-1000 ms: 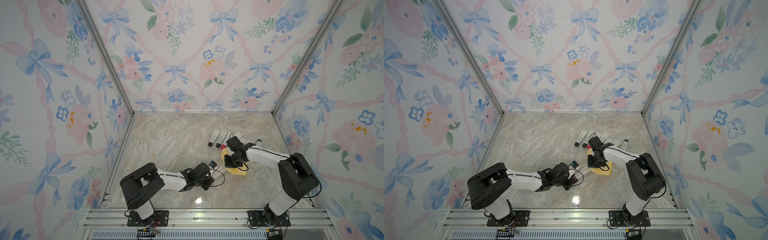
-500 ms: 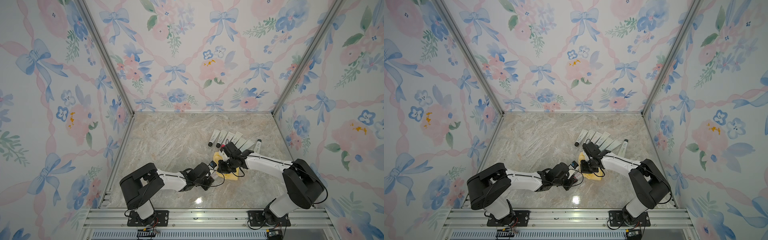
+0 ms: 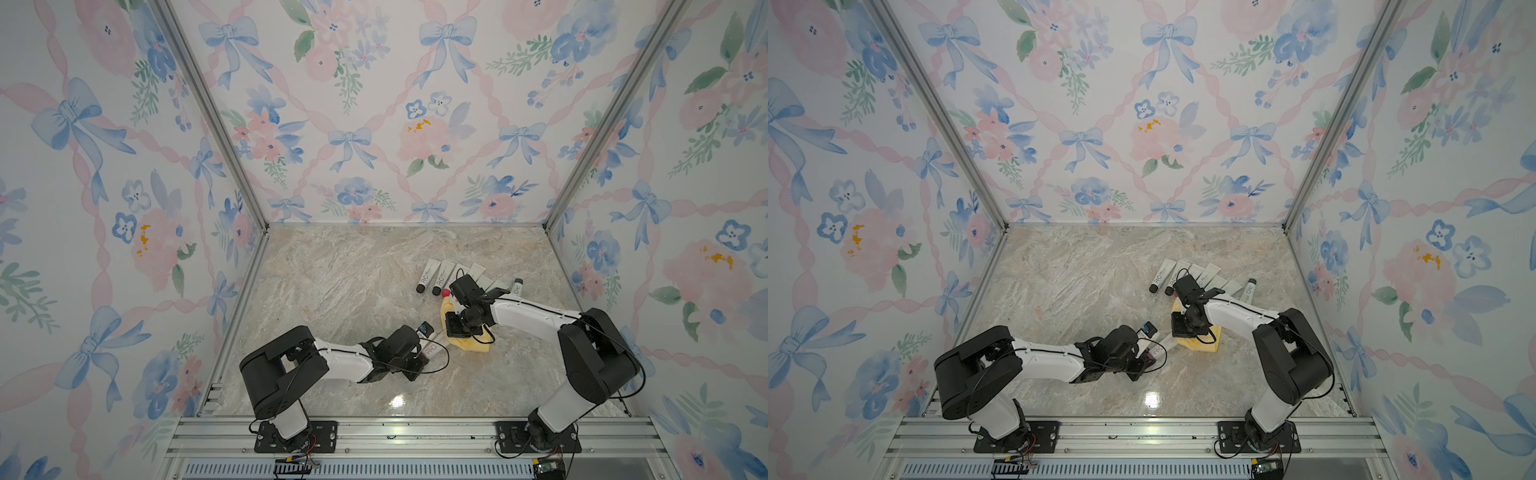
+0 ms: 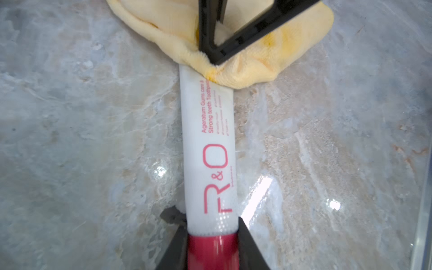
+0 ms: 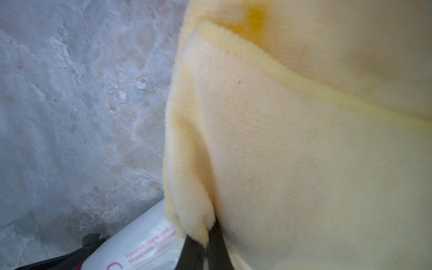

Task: Wipe the surface of the toothpaste tube
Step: Wipe the dirt from the toothpaste tube.

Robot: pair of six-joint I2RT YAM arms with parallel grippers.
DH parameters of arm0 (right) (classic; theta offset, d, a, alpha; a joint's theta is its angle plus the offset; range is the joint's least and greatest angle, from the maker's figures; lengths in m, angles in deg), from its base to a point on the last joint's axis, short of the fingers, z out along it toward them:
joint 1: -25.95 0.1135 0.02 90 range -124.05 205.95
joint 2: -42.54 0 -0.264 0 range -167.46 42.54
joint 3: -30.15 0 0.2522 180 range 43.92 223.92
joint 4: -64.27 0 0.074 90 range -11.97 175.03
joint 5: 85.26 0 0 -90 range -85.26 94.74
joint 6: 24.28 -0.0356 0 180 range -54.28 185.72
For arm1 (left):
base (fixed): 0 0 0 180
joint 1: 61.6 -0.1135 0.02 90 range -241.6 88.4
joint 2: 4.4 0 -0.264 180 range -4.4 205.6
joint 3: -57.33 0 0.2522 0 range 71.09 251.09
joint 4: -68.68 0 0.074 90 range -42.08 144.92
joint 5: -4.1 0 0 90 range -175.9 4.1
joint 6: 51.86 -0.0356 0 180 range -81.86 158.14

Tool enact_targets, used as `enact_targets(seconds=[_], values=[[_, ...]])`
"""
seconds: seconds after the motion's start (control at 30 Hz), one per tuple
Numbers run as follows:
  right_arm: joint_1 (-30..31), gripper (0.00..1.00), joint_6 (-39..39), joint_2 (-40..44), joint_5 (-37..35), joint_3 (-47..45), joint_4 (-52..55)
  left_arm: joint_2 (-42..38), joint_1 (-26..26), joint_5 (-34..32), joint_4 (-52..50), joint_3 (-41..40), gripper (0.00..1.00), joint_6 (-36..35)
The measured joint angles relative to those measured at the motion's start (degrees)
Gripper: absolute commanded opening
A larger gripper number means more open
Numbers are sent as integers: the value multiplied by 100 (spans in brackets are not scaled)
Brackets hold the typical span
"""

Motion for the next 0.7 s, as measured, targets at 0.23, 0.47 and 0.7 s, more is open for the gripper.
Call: enact_targets(seconds=[0.23, 0.47, 0.7], values=[[192, 6, -44, -9, -4, 22, -15, -2, 0, 0, -11, 0, 30, 0], [721, 6, -385, 271, 363, -243, -409, -9, 0, -4, -24, 0, 30, 0], [793, 6, -522, 487, 555, -518, -595, -44, 4, -50, -85, -9, 30, 17]])
